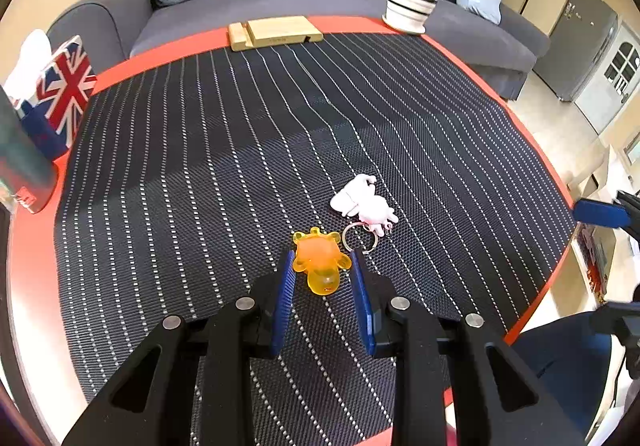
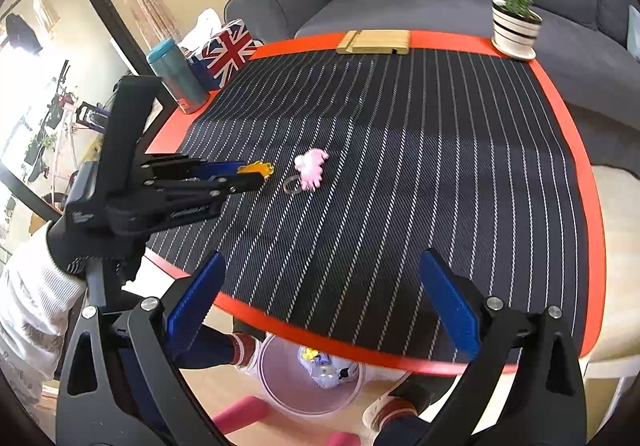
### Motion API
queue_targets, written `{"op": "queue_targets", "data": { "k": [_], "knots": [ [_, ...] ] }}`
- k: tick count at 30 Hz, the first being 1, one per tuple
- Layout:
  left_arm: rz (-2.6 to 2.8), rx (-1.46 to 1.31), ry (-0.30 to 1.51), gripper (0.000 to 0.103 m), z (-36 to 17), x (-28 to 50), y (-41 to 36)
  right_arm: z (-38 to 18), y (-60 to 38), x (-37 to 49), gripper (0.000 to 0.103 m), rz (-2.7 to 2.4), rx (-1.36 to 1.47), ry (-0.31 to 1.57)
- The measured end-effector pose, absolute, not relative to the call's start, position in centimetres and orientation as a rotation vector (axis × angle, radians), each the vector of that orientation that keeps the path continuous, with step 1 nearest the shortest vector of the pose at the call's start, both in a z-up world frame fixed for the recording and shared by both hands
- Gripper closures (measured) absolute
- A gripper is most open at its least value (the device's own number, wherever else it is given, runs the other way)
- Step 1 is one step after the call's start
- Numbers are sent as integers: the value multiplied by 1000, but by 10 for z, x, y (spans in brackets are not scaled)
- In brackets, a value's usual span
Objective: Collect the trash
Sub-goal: 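Grasp the orange toy with the left gripper while the right moves toward the pink pig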
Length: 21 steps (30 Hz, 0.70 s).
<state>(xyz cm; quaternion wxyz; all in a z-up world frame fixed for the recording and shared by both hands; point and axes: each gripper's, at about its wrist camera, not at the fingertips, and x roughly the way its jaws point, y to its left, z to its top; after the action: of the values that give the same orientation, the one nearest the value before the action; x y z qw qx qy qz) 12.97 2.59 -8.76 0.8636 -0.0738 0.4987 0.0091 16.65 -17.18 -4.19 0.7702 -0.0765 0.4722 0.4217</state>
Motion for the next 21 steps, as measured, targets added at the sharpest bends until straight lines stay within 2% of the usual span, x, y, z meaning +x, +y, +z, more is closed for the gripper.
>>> {"op": "queue_targets", "data": {
  "k": [12,21],
  "knots": [
    [18,-175,1002,76,-68,107,42,-44,-93,203,7,950,-288,1058],
    [23,-198,992,76,-66,97,52,-71,-27,231,7,952,-419,1192]
  ]
}}
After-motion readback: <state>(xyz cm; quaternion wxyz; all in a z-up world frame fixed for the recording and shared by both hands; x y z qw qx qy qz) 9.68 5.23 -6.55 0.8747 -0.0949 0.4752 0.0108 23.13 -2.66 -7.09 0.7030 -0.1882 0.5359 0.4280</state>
